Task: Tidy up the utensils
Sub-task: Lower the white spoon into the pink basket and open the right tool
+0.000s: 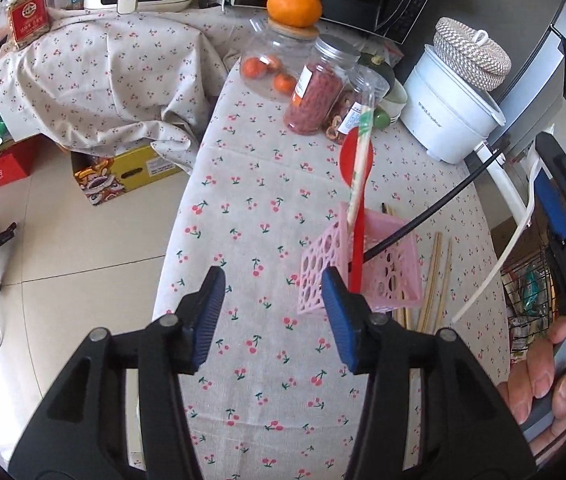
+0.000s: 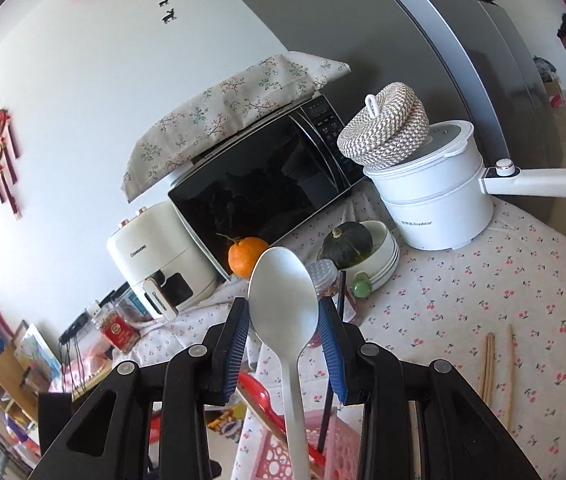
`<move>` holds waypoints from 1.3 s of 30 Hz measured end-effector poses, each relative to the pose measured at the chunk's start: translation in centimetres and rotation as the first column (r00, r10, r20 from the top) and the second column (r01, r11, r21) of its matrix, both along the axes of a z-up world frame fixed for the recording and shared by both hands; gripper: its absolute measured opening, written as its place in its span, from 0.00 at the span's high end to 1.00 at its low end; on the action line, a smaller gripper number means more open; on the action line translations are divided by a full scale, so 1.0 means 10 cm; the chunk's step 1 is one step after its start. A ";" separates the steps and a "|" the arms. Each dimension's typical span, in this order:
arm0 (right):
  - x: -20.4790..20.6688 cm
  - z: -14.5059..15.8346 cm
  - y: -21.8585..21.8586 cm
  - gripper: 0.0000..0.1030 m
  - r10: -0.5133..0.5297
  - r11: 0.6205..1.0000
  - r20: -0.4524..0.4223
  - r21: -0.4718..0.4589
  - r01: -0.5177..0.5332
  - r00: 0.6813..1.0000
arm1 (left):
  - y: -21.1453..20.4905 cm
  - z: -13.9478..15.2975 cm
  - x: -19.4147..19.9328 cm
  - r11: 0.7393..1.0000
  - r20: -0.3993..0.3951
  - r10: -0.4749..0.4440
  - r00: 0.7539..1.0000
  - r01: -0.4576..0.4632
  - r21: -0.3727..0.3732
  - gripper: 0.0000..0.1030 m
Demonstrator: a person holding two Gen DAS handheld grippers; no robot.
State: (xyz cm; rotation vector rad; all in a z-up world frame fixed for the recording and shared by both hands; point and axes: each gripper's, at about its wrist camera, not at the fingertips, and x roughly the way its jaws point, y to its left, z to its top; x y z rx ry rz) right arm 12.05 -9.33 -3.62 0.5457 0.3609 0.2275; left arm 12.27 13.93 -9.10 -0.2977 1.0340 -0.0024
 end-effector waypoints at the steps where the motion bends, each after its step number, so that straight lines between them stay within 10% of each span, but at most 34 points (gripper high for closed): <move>1: 0.03 -0.03 0.04 0.65 -0.017 1.000 0.008 0.014 0.017 1.000 | 0.02 -0.01 0.00 1.000 -0.001 -0.005 1.000 0.005 0.002 0.50; 12: 0.17 -0.35 0.45 0.65 -0.162 0.985 0.053 -0.043 0.164 0.985 | 0.19 -0.07 0.06 0.998 -0.025 -0.036 0.999 0.037 0.054 0.47; 28: 0.04 -0.17 0.30 0.46 -0.089 0.991 0.002 -0.096 0.089 0.996 | 0.03 -0.06 0.01 0.992 -0.023 -0.113 0.993 0.114 0.048 0.32; 39: -0.08 -0.07 -0.19 0.30 -0.029 0.978 -0.228 -0.207 -0.020 0.973 | -0.29 -0.11 -0.10 0.982 -0.049 -0.186 0.981 0.188 0.031 0.18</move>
